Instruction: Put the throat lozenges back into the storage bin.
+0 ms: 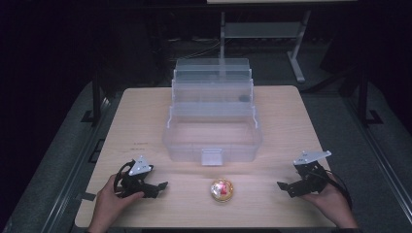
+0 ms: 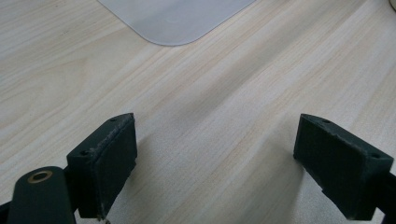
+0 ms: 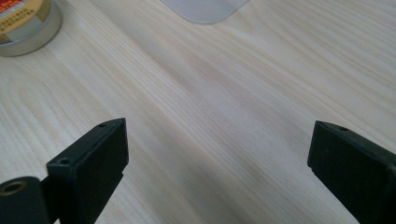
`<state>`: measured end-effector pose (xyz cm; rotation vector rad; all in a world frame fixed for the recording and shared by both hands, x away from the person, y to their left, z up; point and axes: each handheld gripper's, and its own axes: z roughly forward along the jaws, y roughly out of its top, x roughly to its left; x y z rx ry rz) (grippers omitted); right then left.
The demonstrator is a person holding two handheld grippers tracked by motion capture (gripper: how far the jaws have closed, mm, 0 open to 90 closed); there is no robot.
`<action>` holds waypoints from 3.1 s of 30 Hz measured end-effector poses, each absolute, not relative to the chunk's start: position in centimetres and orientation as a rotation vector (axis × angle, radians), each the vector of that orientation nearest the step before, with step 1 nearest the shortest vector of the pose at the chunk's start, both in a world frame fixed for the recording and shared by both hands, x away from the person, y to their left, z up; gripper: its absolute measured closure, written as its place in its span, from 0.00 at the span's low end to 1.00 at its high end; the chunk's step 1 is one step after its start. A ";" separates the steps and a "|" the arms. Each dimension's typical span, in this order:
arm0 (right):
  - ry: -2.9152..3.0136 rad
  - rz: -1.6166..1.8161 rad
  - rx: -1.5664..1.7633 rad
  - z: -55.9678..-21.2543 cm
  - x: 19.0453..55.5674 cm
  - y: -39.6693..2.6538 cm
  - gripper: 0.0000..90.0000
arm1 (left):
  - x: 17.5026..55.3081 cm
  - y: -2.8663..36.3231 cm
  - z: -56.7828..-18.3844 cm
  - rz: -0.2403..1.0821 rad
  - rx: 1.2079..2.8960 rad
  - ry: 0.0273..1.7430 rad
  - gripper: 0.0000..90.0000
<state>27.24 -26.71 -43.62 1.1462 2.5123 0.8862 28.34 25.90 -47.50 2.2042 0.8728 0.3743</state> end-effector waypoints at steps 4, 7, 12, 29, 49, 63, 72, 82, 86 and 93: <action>2.534 0.882 1.112 -43.1 27.4 -26.0 0.06 | 28.3 25.9 -47.5 0.374 2.199 0.875 0.14; 2.558 0.878 1.089 -42.9 27.5 -25.3 0.06 | 28.4 25.9 -47.5 0.376 2.201 0.873 0.14; 2.587 0.872 1.032 -42.3 27.8 -24.2 0.06 | 28.3 25.9 -47.5 0.376 2.201 0.873 0.14; 2.708 0.823 0.890 -41.5 28.7 -20.1 0.05 | 28.4 25.9 -47.5 0.376 2.201 0.873 0.14; 2.785 0.783 0.739 -40.6 29.0 -16.0 0.04 | 28.3 25.9 -47.5 0.375 2.200 0.873 0.14; 2.827 0.764 0.650 -40.3 29.4 -13.5 0.04 | 28.3 25.9 -47.5 0.374 2.197 0.876 0.14; 2.853 0.766 0.607 -40.2 29.4 -12.1 0.04 | 28.3 25.9 -47.5 0.373 2.198 0.876 0.14; 2.885 0.752 0.549 -40.2 29.5 -10.4 0.04 | 28.3 25.9 -47.5 0.373 2.199 0.876 0.14; 2.897 0.744 0.527 -40.2 29.5 -9.6 0.04 | 28.3 25.9 -47.5 0.373 2.199 0.877 0.14; 2.926 0.714 0.488 -40.7 29.6 -8.4 0.03 | 28.3 25.9 -47.5 0.373 2.199 0.876 0.14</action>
